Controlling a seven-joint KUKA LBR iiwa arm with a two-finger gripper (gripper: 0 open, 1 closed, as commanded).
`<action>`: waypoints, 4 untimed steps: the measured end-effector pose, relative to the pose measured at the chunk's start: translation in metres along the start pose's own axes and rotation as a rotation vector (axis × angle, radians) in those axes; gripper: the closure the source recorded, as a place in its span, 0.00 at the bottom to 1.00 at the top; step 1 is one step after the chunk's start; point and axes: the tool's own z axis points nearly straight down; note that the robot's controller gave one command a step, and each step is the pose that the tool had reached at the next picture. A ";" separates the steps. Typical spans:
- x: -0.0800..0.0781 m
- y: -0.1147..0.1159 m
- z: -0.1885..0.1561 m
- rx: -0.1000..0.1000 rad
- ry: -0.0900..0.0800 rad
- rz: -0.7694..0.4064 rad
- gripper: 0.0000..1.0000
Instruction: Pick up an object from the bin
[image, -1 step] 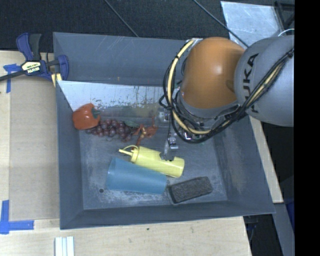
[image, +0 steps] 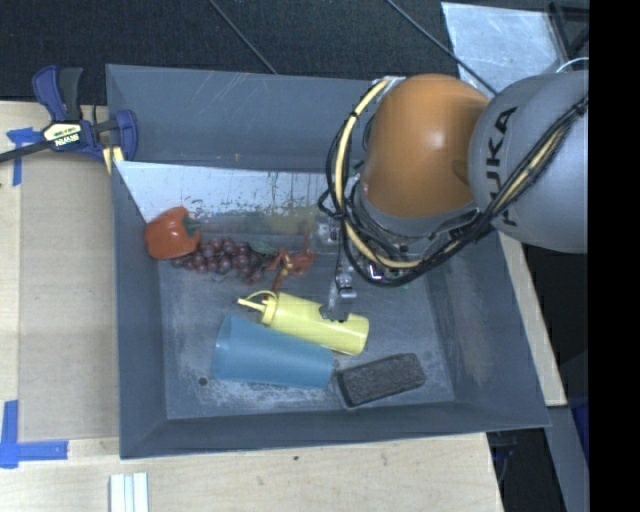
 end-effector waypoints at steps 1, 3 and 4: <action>0.028 -0.036 -0.080 0.000 -0.005 -0.301 1.00; 0.036 0.000 -0.047 -0.002 -0.005 -0.336 1.00; 0.024 0.028 -0.048 0.000 -0.016 -0.335 1.00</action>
Offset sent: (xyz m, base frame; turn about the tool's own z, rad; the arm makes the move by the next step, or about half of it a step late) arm 0.0000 0.0000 0.0000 0.0000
